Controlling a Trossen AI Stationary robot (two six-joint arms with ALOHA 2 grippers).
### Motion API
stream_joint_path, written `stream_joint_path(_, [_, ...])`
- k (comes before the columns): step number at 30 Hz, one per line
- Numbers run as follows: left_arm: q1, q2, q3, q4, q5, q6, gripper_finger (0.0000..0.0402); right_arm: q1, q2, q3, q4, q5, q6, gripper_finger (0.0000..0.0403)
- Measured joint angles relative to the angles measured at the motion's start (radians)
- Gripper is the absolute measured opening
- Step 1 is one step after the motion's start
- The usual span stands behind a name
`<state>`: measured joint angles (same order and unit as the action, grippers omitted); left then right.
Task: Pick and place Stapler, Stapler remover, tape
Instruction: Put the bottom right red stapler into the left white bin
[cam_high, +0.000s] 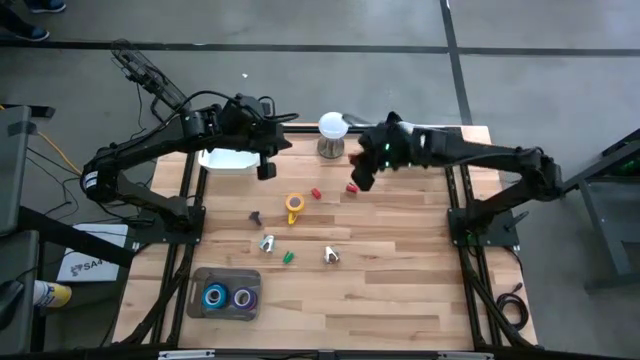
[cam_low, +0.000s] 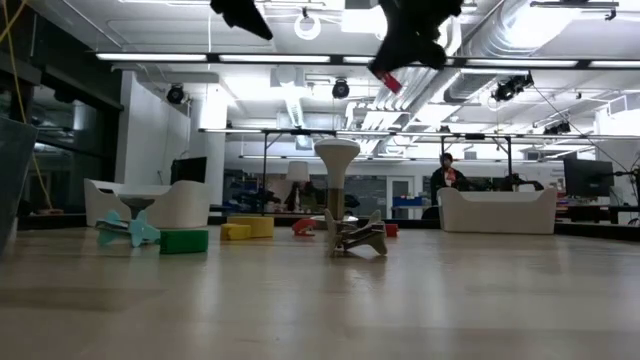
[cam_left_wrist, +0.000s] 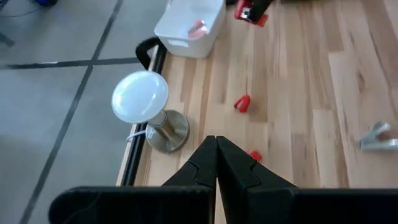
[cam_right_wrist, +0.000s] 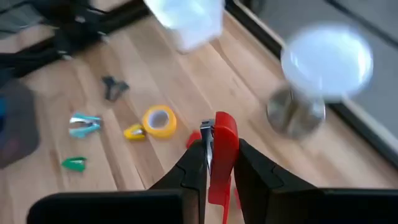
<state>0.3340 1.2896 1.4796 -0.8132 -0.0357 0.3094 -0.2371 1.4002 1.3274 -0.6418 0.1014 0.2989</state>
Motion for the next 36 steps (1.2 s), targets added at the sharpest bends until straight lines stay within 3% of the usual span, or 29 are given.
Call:
stream_joint_path(8, [0.0,0.0,0.0,0.112,0.0,-0.073,0.0027,-0.118,0.0,0.099,0.096,-0.277,-0.253,0.0048])
stream_joint_path(14, [0.0,0.0,0.0,0.197,0.007,-0.139,0.0086,-0.164,0.0,0.104,0.255,-0.431,-0.283,0.0048])
stream_joint_path(19, [0.0,0.012,0.001,0.296,0.099,-0.193,0.0125,-0.176,0.0,0.104,0.435,-0.544,-0.274,0.0047])
stream_joint_path(26, [-0.015,0.047,0.001,0.44,0.179,-0.234,0.0145,-0.175,0.0,0.104,0.568,-0.661,-0.248,0.0047])
stream_joint_path(36, [-0.034,0.092,0.0,0.583,0.25,-0.31,0.0171,-0.175,0.0,0.104,0.615,-0.674,-0.272,0.0047])
